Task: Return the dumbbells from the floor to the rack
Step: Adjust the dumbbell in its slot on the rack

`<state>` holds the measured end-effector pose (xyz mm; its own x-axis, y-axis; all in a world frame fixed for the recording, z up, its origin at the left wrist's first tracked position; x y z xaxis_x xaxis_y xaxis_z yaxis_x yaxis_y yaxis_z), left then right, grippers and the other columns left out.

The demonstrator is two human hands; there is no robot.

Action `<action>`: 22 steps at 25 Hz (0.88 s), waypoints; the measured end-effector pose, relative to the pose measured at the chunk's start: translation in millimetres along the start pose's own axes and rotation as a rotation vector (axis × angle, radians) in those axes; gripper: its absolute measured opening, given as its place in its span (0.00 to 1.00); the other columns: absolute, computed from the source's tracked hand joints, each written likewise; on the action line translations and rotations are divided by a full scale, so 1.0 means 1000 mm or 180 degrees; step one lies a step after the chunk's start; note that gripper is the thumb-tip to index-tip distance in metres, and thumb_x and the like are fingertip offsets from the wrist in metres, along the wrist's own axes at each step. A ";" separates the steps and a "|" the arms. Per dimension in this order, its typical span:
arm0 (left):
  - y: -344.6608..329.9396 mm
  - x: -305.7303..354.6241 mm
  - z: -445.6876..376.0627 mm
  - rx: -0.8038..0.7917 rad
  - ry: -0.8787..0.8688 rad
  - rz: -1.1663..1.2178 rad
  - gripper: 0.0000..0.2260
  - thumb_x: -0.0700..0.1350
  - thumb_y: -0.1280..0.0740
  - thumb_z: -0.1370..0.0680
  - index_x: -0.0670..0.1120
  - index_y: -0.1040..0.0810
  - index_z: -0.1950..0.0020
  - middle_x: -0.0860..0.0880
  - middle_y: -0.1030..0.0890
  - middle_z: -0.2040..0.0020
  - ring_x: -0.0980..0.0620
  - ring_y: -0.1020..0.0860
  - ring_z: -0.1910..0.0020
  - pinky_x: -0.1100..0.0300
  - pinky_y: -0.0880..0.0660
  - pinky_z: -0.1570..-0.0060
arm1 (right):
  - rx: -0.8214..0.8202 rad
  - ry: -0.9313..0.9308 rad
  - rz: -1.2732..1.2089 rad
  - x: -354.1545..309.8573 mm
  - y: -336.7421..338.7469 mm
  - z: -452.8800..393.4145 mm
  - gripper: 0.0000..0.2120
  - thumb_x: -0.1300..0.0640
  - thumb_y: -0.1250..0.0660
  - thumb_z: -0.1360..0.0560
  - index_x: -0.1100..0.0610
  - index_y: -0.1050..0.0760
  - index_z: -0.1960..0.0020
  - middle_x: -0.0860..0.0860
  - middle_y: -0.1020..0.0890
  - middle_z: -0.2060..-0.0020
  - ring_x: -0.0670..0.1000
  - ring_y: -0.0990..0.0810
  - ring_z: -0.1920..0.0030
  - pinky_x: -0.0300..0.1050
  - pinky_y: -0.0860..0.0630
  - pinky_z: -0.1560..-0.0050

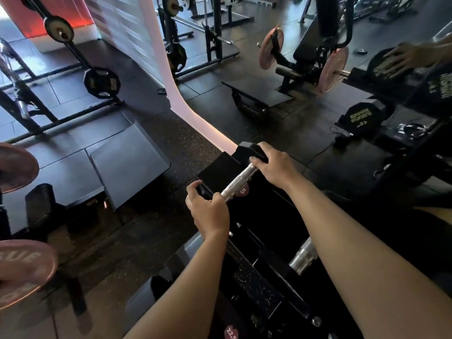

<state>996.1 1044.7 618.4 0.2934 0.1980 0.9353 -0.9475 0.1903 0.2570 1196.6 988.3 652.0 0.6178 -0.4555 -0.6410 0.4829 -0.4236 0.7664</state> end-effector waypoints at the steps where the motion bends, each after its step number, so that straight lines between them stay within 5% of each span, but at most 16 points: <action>1: 0.001 0.001 -0.002 -0.0003 -0.0054 -0.0037 0.19 0.39 0.36 0.23 0.52 0.29 0.34 0.47 0.27 0.38 0.58 0.28 0.60 0.63 0.34 0.65 | 0.0005 -0.0044 -0.0049 0.002 0.000 0.003 0.17 0.46 0.36 0.21 0.52 0.28 0.35 0.57 0.17 0.46 0.61 0.20 0.42 0.50 0.25 0.44; 8: 0.003 -0.002 -0.002 -0.0082 -0.0042 -0.0022 0.21 0.41 0.35 0.21 0.53 0.31 0.29 0.47 0.30 0.34 0.58 0.27 0.58 0.62 0.32 0.63 | -0.0148 -0.0287 -0.0094 0.007 -0.006 0.006 0.20 0.45 0.38 0.20 0.53 0.33 0.33 0.59 0.18 0.44 0.63 0.20 0.41 0.52 0.25 0.44; 12: 0.005 -0.001 -0.004 -0.0349 0.0124 0.0135 0.23 0.49 0.31 0.21 0.54 0.33 0.27 0.44 0.33 0.27 0.47 0.27 0.35 0.54 0.32 0.44 | -0.0591 -0.0614 -0.0106 -0.006 0.008 0.014 0.28 0.43 0.40 0.20 0.53 0.40 0.24 0.60 0.25 0.33 0.61 0.27 0.31 0.48 0.32 0.37; 14: 0.006 0.000 -0.004 -0.0463 0.0198 0.0225 0.25 0.50 0.32 0.20 0.54 0.35 0.24 0.43 0.34 0.26 0.46 0.29 0.33 0.54 0.33 0.41 | -0.0506 -0.0426 -0.0105 -0.016 0.018 0.022 0.28 0.44 0.39 0.20 0.53 0.38 0.23 0.58 0.25 0.31 0.58 0.28 0.30 0.46 0.33 0.35; 18: 0.005 -0.002 -0.007 -0.0643 0.0294 0.0079 0.26 0.46 0.38 0.17 0.53 0.43 0.20 0.41 0.34 0.26 0.45 0.25 0.41 0.50 0.26 0.44 | -0.0504 -0.0273 0.0142 -0.019 0.034 0.042 0.31 0.45 0.39 0.20 0.53 0.42 0.20 0.55 0.34 0.24 0.54 0.35 0.25 0.44 0.39 0.29; 22: -0.002 -0.003 -0.008 -0.0667 0.0429 -0.0090 0.27 0.44 0.44 0.16 0.55 0.49 0.19 0.36 0.32 0.29 0.42 0.21 0.50 0.53 0.26 0.61 | -0.0828 -0.0482 0.0149 -0.015 0.009 0.054 0.36 0.50 0.42 0.17 0.51 0.62 0.19 0.56 0.54 0.19 0.55 0.53 0.20 0.49 0.52 0.24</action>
<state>998.5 1051.6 613.0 0.3471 0.3136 0.8838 -0.8958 0.3900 0.2134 1158.0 948.9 666.0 0.5530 -0.5896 -0.5887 0.6109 -0.1935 0.7677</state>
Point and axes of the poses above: each hand's wrist, its own z-axis away from the middle knuckle, its own y-axis out of the back of the hand, x = y × z, the point moved 4 cm from there along -z, towards the middle knuckle
